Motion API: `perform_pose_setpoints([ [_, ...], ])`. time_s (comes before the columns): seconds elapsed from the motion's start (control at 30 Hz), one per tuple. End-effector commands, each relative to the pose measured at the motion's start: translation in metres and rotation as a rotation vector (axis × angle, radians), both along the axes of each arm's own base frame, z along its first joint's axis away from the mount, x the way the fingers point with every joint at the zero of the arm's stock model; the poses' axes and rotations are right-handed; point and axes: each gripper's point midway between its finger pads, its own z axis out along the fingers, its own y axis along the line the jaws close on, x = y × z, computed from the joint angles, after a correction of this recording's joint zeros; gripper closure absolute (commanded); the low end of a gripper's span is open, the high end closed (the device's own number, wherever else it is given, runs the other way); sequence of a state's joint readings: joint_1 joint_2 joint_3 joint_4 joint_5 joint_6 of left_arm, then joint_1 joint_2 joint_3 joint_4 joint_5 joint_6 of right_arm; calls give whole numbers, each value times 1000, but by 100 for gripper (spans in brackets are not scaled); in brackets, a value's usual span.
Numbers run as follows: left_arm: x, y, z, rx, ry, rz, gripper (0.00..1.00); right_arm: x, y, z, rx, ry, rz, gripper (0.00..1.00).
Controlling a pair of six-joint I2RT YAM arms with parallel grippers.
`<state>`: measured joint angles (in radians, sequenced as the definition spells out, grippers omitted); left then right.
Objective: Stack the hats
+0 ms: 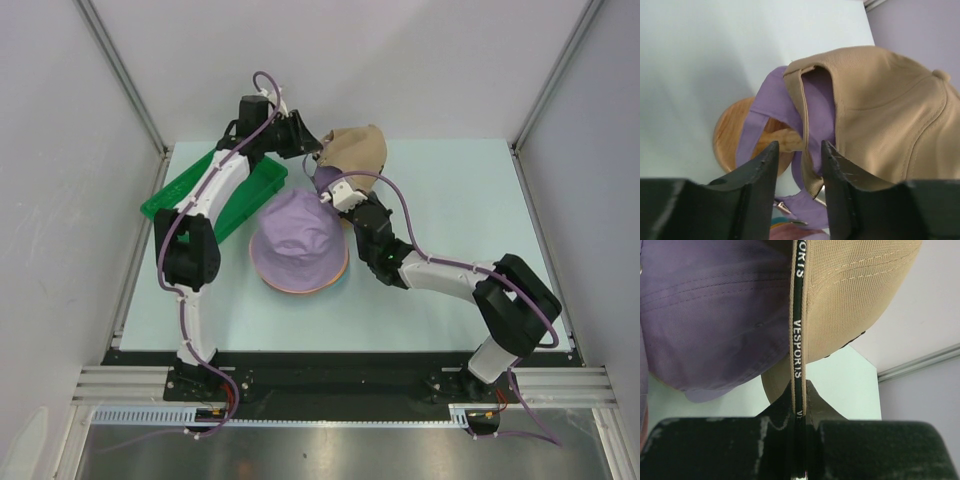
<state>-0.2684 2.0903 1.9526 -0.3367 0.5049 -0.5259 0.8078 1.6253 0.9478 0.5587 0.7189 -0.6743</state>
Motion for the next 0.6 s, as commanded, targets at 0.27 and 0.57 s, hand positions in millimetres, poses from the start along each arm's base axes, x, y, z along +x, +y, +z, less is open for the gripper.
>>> perform_pose_setpoints([
  [0.27,-7,4,-5,53,-12,-24,100,2,19,15,67,-35,32,100],
  [0.57,-5,40,-79,253,140,79,100,-16,10,1,68,3,20,100],
])
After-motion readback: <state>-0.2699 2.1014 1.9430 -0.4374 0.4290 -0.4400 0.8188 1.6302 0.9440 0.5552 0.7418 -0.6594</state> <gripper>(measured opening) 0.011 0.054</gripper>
